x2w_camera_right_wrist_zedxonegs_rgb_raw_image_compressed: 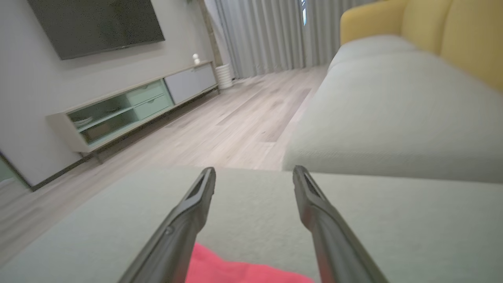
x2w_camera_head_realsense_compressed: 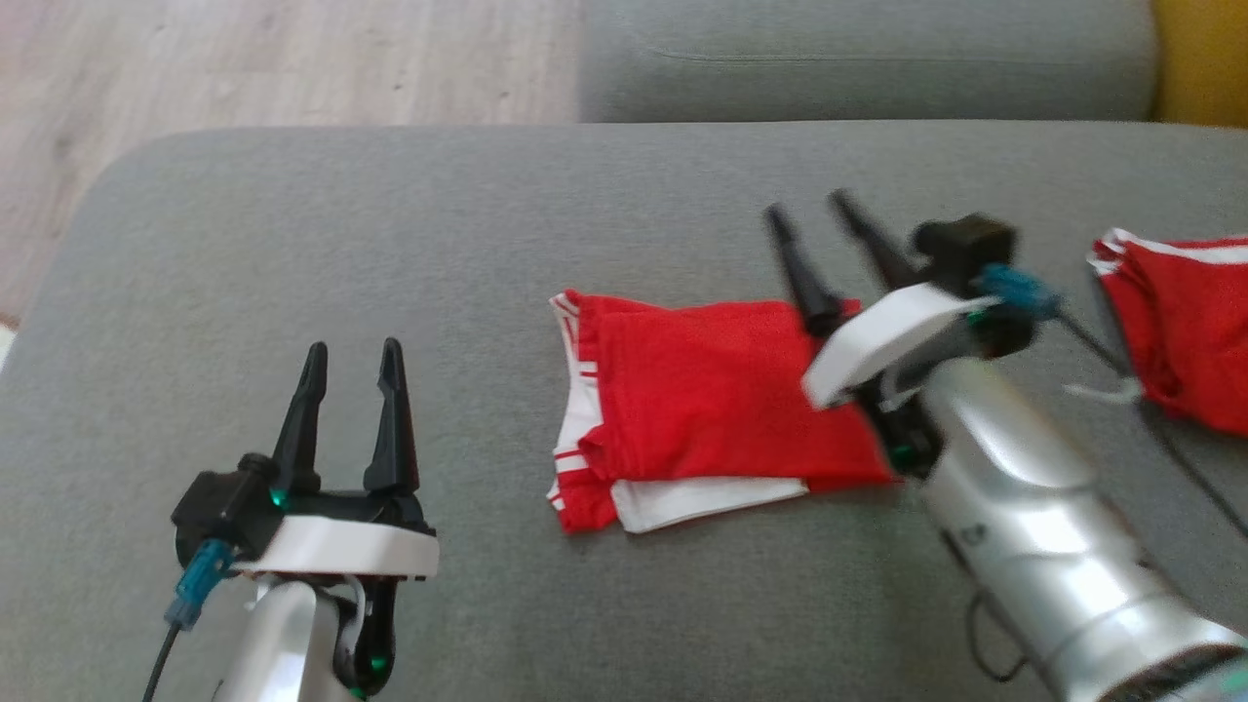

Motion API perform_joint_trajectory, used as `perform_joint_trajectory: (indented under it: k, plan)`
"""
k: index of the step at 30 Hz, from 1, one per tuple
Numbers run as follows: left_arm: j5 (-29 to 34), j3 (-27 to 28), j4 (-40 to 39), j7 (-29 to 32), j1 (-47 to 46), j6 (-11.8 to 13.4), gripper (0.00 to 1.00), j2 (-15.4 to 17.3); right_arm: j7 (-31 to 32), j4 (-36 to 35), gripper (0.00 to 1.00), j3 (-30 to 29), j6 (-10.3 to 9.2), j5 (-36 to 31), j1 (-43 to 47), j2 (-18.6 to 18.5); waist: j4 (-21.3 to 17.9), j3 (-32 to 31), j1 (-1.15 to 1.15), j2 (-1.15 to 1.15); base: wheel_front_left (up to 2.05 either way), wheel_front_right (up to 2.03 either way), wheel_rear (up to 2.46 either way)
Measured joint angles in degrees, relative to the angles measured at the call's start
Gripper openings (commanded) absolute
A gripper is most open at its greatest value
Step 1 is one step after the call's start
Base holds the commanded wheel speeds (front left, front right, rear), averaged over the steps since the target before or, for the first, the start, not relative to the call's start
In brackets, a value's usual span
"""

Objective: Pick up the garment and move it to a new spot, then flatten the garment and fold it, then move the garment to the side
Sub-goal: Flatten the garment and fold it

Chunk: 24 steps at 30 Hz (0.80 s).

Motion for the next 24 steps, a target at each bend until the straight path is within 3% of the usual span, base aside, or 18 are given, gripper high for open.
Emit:
perform_joint_trajectory:
  k: [6, 12, 16, 24]
  plan:
    - [0.0, -0.7, -2.2, 0.0, 0.0, 0.0, 1.00, 0.0, -0.1, -10.0, 1.00, -14.0, -0.01, -16.4, 8.9, -1.2, -2.3, -0.2, 0.00, 0.00, 0.00, 0.00, 0.00]
    - [0.0, -0.7, -3.3, 0.0, 1.6, 0.0, 1.00, 0.0, -0.1, -21.7, 1.00, -23.0, 0.00, -26.7, 21.6, 1.0, -4.2, -0.5, 0.00, 0.00, 0.00, 0.00, 0.00]
    - [0.4, -0.5, -3.2, 0.0, 3.2, 0.0, 1.00, 0.0, -0.1, -25.8, 1.00, -26.3, 0.00, -27.9, 26.5, 1.5, -4.8, -0.8, 0.00, 0.00, 0.00, 0.00, 0.00]
    - [0.4, -0.2, -3.2, 0.0, 4.6, 0.0, 1.00, 0.0, -0.1, -28.2, 1.00, -26.2, 0.00, -25.4, 30.8, 1.8, -5.1, -0.4, 0.00, 0.00, 0.00, 0.00, 0.00]
